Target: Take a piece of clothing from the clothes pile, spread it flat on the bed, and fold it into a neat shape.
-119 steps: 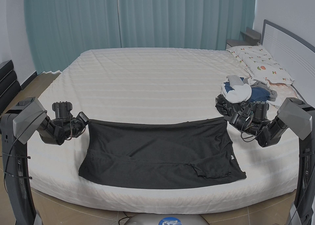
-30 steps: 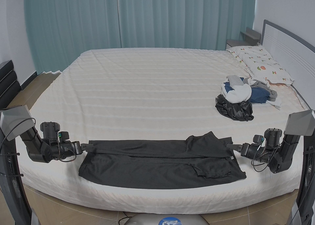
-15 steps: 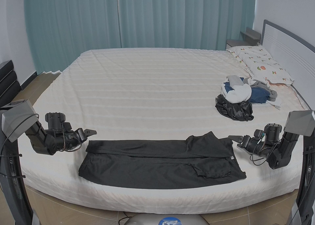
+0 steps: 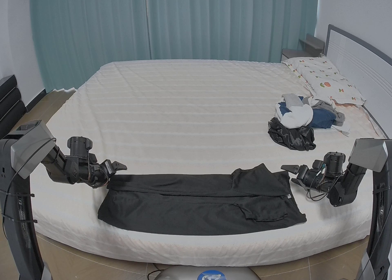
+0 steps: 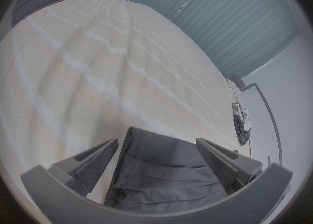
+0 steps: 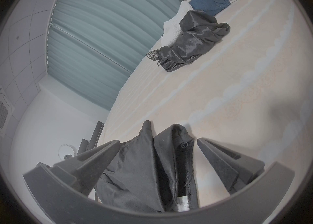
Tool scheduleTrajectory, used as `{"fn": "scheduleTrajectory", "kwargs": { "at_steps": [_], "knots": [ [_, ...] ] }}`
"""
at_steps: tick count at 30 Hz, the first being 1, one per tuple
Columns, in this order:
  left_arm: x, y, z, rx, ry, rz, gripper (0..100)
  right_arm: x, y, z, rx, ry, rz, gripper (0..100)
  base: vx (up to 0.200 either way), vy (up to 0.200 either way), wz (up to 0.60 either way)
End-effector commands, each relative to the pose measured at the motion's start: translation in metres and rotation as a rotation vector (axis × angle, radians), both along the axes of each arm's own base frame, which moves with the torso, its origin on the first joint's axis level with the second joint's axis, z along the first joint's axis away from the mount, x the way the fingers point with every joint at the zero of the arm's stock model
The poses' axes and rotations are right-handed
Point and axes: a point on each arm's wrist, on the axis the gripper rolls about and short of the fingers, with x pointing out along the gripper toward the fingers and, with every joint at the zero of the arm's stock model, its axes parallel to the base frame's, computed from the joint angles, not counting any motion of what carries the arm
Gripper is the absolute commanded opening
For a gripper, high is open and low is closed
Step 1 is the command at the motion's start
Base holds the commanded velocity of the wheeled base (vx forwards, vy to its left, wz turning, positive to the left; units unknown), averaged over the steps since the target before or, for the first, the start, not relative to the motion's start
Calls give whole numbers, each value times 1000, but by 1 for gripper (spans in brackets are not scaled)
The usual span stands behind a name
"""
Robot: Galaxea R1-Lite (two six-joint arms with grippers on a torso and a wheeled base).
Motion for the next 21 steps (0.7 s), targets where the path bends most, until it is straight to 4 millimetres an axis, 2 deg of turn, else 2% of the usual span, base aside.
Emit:
{"fn": "scheduleTrajectory", "kwargs": {
  "at_steps": [1, 12, 13, 18, 21],
  "knots": [
    [6, 0, -6, 3, 3, 22, 100, 5, 1, -1, -1, -7, 1, 100, 0, 0, 0],
    [16, 2, -9, -25, -2, 92, 100, 7, 12, 0, -2, -13, 28, 100, 0, 0, 0],
    [17, 2, -9, -25, -2, 92, 0, 7, 13, 0, -3, -13, 28, 100, 0, 0, 0],
    [17, 2, -11, -23, 1, 94, 0, 7, 15, -6, -20, -5, 0, 100, 0, 0, 0],
    [17, 2, -11, -23, 1, 96, 0, 7, 11, -1, -33, -18, -36, 100, 0, 0, 0]
  ]
}}
